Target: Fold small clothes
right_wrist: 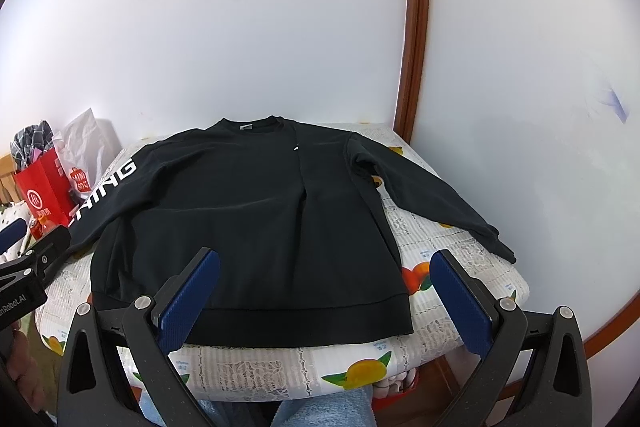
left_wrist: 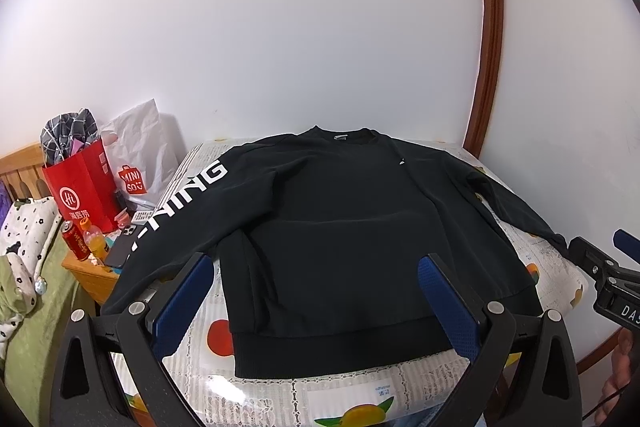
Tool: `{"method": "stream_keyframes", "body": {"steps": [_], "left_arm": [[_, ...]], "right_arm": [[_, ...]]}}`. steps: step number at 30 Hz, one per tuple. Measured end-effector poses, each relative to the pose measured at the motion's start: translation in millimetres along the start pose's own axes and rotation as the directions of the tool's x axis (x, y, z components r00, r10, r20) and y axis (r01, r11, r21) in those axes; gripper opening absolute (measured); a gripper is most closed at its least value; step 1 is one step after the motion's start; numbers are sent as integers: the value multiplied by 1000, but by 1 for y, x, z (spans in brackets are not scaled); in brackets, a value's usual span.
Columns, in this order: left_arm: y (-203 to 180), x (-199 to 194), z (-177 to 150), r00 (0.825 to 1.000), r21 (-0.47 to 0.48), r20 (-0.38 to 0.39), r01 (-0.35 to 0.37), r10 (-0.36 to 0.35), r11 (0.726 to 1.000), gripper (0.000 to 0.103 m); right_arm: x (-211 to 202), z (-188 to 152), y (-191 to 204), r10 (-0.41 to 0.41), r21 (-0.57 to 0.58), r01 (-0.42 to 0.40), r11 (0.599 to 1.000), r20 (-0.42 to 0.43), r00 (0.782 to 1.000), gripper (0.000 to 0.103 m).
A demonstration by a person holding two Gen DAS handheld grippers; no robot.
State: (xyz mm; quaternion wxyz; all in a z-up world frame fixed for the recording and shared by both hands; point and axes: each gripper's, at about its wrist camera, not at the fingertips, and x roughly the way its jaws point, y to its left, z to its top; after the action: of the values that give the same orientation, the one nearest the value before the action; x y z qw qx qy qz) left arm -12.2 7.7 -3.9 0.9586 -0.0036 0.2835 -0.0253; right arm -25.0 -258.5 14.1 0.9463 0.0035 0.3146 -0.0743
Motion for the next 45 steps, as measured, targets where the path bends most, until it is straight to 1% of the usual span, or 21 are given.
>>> {"method": "stream_keyframes", "body": {"steps": [36, 45], "left_arm": [[1, 0, 1, 1000, -4, 0, -1, 1, 1000, 103], [1, -1, -4, 1000, -12, -2, -13, 13, 1000, 103]], "right_arm": [[-2, -4, -1, -10, -2, 10, 1000, 9, 1000, 103], [-1, -3, -2, -11, 7, 11, 1000, 9, 1000, 103]]}}
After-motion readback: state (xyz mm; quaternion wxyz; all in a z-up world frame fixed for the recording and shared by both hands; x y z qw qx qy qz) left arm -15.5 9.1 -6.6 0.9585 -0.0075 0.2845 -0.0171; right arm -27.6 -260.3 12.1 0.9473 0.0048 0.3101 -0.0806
